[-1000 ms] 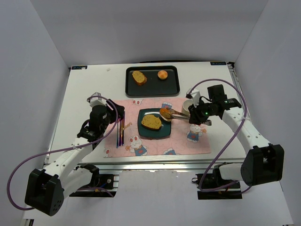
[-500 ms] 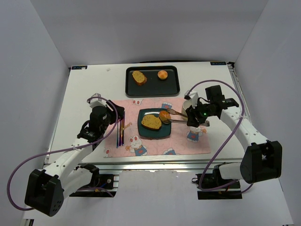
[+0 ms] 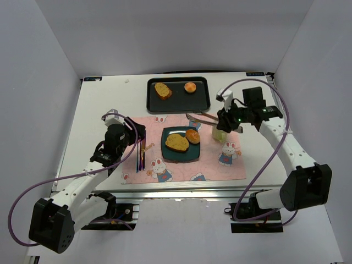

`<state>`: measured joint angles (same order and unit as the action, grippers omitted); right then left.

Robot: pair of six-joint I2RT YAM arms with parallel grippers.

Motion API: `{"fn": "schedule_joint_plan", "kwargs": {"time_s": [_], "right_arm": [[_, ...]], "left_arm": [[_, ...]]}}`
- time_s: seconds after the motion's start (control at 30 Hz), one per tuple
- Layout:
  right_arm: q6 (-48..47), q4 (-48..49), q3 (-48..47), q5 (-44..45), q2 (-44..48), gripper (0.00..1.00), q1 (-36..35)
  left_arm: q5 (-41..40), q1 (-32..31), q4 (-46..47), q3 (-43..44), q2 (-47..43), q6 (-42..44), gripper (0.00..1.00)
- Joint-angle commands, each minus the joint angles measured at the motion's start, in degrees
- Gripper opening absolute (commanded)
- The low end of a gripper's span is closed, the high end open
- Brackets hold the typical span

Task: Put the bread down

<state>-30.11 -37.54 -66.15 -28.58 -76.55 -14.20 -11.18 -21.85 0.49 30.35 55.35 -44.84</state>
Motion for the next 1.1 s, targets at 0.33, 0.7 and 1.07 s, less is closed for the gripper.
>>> {"fn": "schedule_joint_plan", "kwargs": {"time_s": [0.33, 0.7, 1.07], "right_arm": [[-15.31, 18.36, -27.18, 26.19, -29.42, 0.4, -8.04], [-24.91, 23.03, -32.02, 32.88, -36.82, 0.44, -9.18], [-25.26, 23.13, -29.56, 32.09, -37.09, 0.48, -10.76]], "left_arm": [[-0.42, 0.31, -0.14, 1.64, -0.16, 0.45, 0.72], [0.54, 0.31, 1.88, 0.94, 1.78, 0.37, 0.72], [0.63, 0.31, 2.14, 0.59, 1.78, 0.46, 0.72]]}}
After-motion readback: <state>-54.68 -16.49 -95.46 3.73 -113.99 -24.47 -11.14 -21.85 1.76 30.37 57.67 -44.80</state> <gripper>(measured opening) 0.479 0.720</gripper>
